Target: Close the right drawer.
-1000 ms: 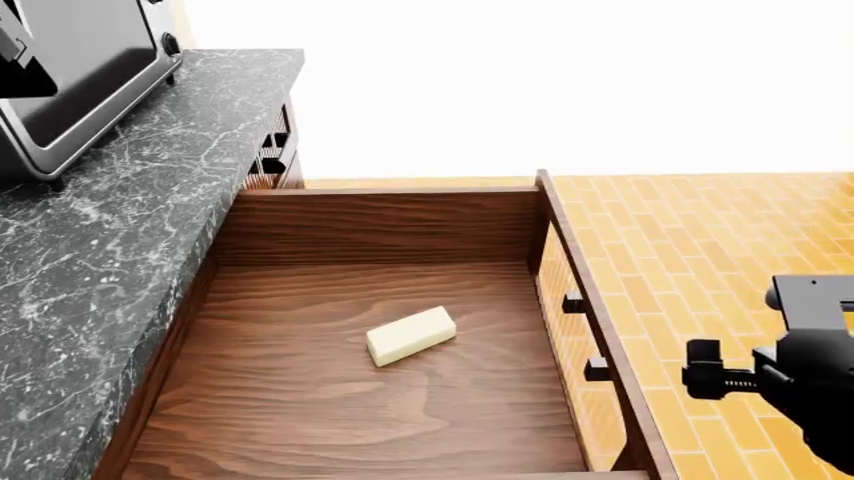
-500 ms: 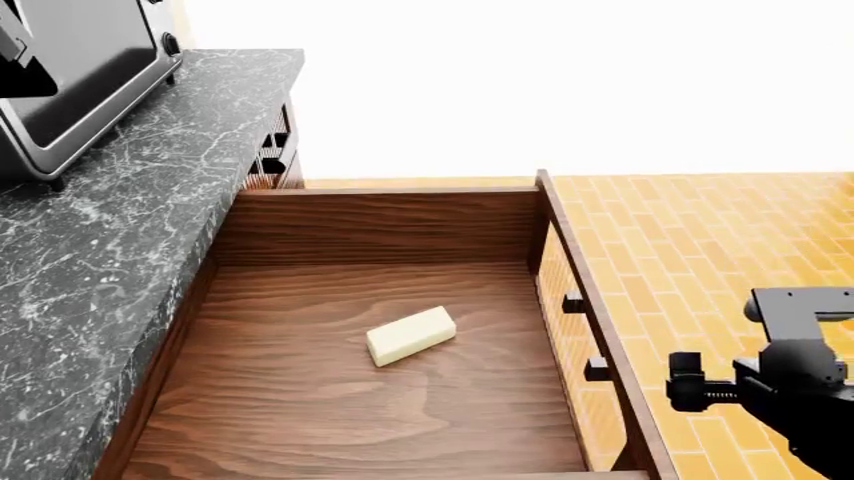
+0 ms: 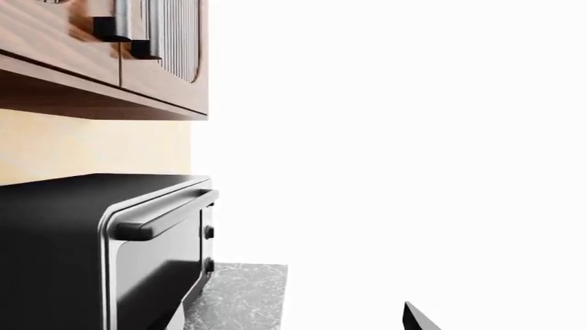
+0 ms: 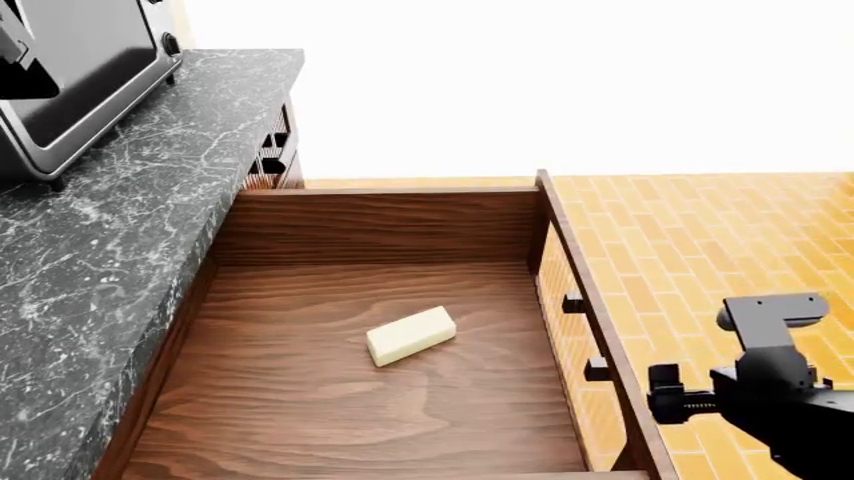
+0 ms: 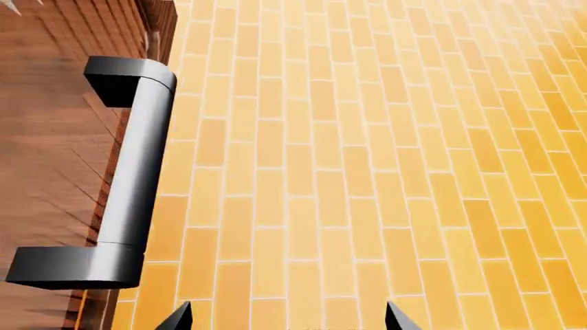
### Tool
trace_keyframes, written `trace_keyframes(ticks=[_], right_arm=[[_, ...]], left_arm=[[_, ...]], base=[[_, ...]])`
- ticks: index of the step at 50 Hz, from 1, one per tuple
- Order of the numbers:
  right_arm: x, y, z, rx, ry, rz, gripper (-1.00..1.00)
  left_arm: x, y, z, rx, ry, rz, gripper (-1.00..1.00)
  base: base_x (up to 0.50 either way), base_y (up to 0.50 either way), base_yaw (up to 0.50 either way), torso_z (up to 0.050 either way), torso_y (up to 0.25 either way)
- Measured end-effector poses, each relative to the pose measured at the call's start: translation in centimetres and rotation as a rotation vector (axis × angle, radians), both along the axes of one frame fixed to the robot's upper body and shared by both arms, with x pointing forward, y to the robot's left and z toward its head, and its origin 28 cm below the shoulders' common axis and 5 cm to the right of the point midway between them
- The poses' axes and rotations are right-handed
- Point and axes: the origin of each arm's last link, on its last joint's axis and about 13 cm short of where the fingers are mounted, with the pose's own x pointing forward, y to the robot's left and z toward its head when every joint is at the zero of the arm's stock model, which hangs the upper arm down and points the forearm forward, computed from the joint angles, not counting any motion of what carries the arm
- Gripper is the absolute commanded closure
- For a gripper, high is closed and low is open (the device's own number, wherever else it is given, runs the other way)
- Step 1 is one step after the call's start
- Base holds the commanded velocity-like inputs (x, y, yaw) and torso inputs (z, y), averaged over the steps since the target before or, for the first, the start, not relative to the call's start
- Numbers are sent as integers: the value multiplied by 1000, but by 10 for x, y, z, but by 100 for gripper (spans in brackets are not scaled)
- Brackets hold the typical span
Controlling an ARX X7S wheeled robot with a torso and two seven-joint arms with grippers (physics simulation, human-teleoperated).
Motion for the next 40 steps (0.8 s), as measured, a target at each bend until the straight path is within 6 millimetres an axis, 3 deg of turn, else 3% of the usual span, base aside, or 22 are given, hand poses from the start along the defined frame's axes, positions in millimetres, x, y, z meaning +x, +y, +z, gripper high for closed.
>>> trace_keyframes(ticks=[40], right_arm=[[3, 17, -7, -73, 33, 85, -100]], left_arm=[[0, -1, 0, 2, -1, 0, -100]], base=[[0, 0, 0, 0, 0]])
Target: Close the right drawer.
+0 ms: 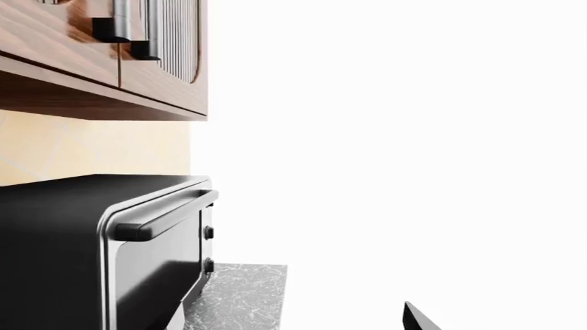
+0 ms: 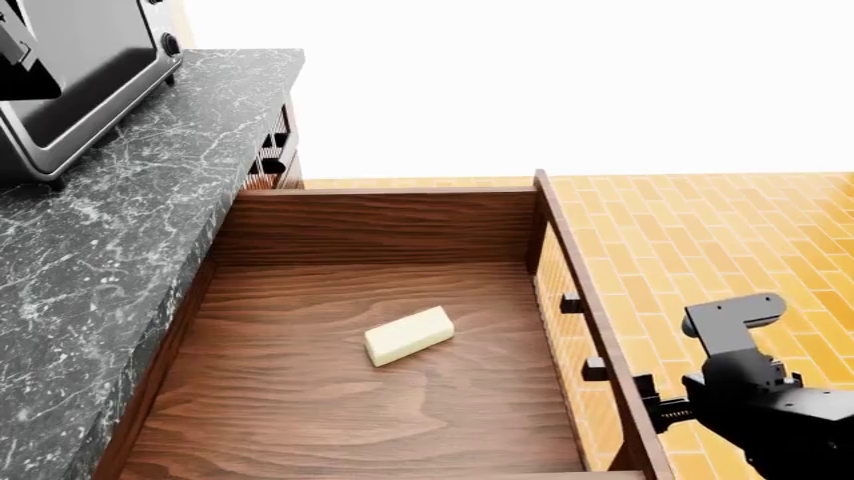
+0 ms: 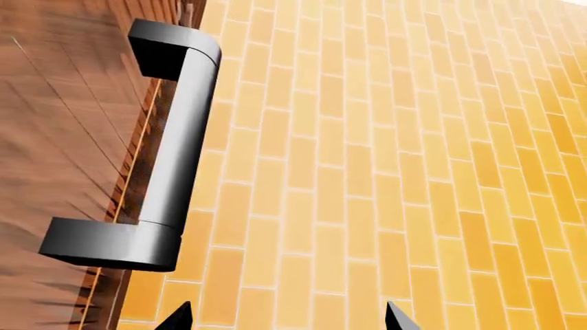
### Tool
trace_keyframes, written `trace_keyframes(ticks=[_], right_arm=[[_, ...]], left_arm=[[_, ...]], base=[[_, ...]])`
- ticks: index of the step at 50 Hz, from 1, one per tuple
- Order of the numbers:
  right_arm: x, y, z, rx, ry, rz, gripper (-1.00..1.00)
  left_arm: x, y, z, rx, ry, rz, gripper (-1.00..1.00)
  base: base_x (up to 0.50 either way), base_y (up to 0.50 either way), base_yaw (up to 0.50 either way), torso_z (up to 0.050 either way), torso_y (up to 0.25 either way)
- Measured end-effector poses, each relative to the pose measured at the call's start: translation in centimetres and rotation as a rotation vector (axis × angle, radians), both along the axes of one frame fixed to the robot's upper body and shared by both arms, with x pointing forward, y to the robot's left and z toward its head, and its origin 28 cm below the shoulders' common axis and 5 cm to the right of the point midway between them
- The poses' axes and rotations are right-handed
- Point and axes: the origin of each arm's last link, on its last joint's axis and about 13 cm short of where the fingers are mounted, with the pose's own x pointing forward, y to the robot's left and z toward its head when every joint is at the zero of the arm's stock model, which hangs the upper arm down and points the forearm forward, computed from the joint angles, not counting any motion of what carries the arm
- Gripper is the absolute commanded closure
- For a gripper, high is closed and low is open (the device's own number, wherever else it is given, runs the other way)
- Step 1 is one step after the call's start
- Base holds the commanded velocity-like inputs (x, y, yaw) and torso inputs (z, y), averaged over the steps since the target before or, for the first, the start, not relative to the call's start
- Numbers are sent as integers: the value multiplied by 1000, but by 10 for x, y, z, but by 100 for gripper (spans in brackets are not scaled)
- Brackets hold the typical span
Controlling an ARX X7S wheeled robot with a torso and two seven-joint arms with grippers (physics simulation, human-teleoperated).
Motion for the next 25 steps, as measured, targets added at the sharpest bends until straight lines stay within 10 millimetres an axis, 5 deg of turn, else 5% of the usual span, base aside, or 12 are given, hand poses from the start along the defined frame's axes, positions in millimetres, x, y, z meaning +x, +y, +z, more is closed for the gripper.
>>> trace_keyframes(ticks=[25], right_arm=[[-1, 10, 1, -29, -18, 21, -100]], left_arm=[[-1, 0, 1, 0, -1, 3, -100]], base=[[0, 0, 0, 0, 0]])
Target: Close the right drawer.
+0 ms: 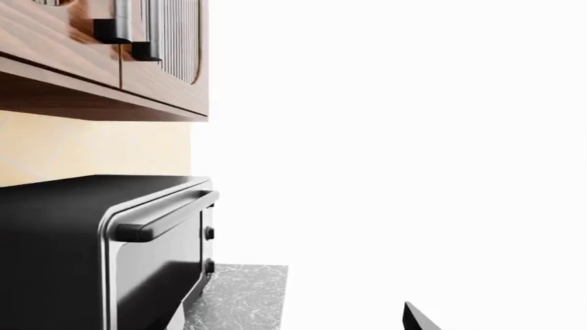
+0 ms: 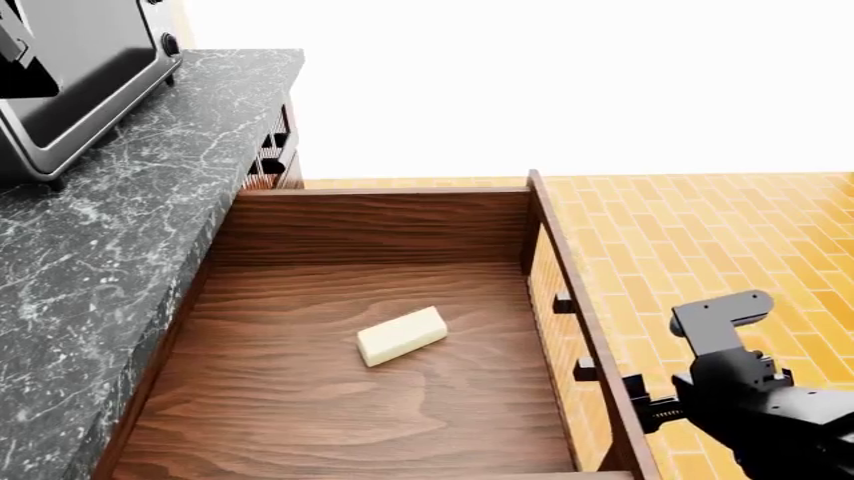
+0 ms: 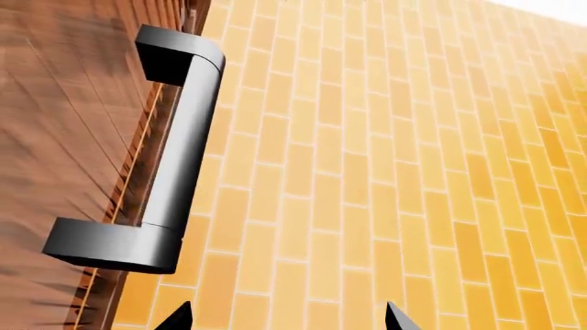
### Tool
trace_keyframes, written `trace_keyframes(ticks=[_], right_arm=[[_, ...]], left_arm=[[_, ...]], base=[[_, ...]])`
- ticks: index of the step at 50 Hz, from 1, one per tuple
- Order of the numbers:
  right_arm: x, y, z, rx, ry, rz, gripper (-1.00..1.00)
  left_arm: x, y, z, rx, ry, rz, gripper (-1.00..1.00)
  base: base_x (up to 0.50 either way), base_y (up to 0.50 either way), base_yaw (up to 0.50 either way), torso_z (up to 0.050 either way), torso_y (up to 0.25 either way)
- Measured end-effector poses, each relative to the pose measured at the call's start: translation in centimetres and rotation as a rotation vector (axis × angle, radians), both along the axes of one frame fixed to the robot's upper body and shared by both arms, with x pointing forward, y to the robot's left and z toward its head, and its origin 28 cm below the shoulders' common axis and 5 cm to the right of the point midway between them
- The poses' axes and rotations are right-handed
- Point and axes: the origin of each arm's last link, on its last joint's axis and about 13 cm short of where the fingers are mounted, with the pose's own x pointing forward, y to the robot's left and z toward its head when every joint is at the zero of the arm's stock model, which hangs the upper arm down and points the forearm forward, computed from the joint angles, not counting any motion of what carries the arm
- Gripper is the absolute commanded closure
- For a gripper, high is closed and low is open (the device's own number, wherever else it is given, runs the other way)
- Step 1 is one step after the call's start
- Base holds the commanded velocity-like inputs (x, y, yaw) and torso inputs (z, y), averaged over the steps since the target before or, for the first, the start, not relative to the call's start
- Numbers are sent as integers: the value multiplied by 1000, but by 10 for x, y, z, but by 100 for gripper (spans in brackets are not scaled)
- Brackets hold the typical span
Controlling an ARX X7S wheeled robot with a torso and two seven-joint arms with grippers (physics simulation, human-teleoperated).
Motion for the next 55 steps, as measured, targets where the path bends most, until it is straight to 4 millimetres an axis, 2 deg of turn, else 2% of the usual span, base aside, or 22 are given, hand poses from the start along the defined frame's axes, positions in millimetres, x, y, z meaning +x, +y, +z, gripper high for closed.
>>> trace_keyframes(ticks=[14, 55], right_arm=[[-1, 8, 0, -8, -6, 13, -100], [-9, 59, -16, 100, -25, 114, -100]], left_arm=[[1, 0, 0, -2, 2, 0, -100], [2, 0, -1, 0, 4, 2, -100]], base=[[0, 0, 0, 0, 0], [0, 0, 0, 0, 0]])
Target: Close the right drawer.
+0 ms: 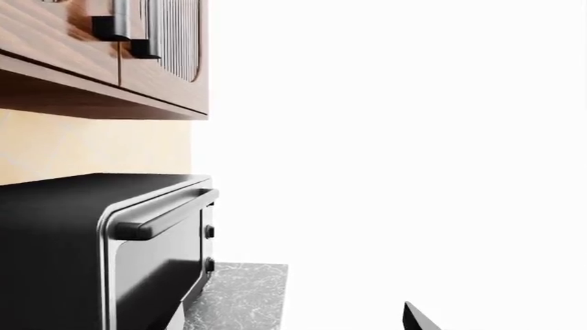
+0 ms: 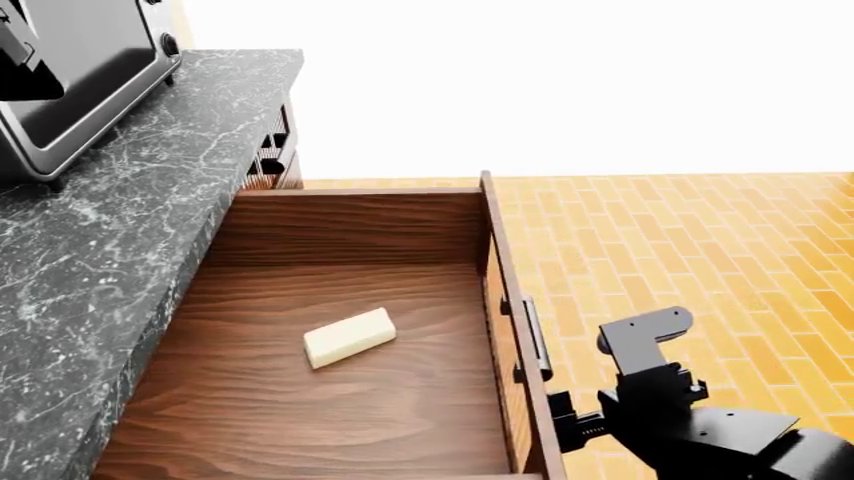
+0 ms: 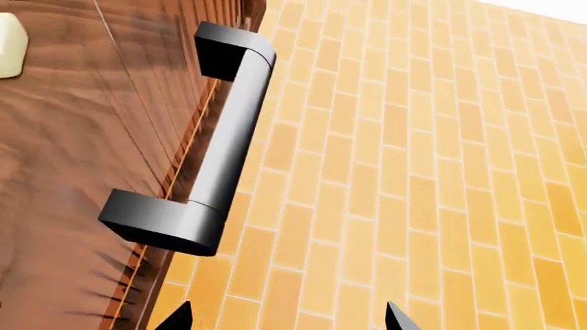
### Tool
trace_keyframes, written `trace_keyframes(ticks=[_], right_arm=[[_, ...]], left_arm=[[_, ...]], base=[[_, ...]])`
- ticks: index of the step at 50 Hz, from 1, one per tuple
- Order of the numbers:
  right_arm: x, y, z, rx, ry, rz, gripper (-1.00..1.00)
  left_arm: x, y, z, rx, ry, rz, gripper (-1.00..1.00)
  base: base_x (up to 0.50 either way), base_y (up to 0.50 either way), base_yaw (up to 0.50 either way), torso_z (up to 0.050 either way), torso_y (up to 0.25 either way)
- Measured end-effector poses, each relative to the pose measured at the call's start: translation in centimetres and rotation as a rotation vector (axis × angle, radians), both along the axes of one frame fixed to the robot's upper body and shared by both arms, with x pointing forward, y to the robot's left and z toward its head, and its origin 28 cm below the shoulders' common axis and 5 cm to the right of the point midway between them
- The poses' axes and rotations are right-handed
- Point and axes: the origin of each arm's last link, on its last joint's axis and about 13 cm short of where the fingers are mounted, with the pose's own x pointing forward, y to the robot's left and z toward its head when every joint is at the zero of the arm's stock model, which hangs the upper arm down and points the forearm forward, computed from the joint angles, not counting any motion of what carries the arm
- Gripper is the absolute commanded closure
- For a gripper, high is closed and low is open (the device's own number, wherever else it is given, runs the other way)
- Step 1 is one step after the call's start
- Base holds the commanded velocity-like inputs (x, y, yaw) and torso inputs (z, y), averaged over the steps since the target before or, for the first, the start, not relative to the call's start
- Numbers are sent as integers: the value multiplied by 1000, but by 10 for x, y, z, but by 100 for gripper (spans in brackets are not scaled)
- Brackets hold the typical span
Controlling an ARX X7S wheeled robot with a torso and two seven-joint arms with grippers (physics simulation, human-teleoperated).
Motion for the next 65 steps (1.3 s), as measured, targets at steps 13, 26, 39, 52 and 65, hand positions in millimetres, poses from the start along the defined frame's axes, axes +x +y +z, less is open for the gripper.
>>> trace_keyframes(ticks=[13, 26, 39, 52, 65], right_arm=[[-3, 19, 2, 20, -6, 50, -100], [-6, 41, 3, 26, -21, 112, -100], [-6, 64, 3, 53, -22, 159, -100], [-6, 86, 3, 74, -20, 188, -100], [-5, 105, 4, 110, -13, 226, -100]], left_arm=[[0, -1, 0, 3, -2, -2, -100], [-1, 0, 1, 2, -5, -1, -100], [-1, 1, 3, -6, -5, -2, -100], [-2, 2, 4, -14, -9, -1, -100], [-3, 2, 5, -16, -10, -2, -100]], base=[[0, 0, 0, 0, 0], [0, 0, 0, 0, 0], [0, 0, 0, 0, 0], [0, 0, 0, 0, 1], [0, 0, 0, 0, 0]])
